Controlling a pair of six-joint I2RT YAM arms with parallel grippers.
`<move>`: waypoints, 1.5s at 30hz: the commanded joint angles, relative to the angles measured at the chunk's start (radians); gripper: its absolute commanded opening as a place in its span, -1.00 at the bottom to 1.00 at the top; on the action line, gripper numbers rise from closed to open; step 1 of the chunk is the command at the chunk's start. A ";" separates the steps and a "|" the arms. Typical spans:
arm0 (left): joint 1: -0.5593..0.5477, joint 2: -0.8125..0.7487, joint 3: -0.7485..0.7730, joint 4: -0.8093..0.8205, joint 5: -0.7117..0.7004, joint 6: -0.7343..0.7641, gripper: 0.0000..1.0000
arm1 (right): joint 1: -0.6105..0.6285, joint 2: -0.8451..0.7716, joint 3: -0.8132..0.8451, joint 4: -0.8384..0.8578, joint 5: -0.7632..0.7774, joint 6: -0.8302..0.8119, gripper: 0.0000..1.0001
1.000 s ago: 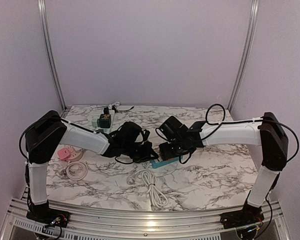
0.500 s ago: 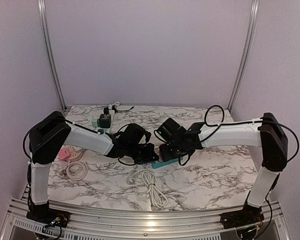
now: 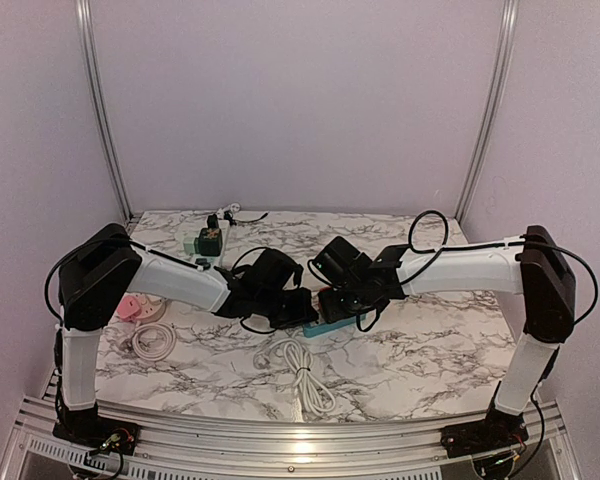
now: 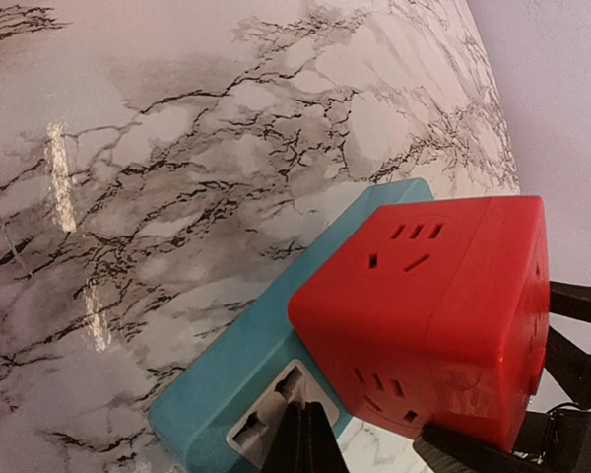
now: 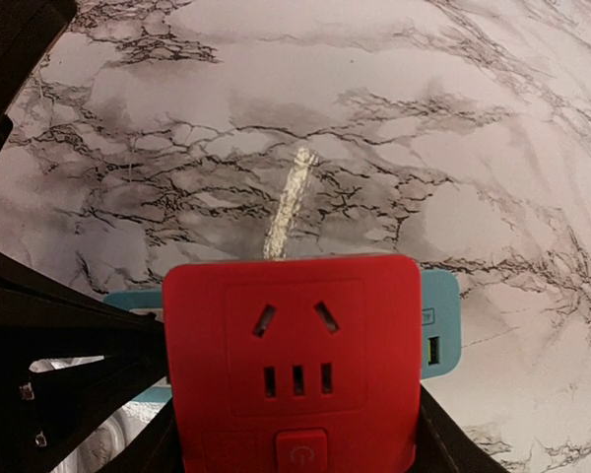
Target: Pull the plug off the socket
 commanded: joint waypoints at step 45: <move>-0.014 -0.212 0.087 -0.281 -0.128 0.148 -1.00 | -0.548 -0.345 -0.224 0.480 -0.307 0.074 -0.19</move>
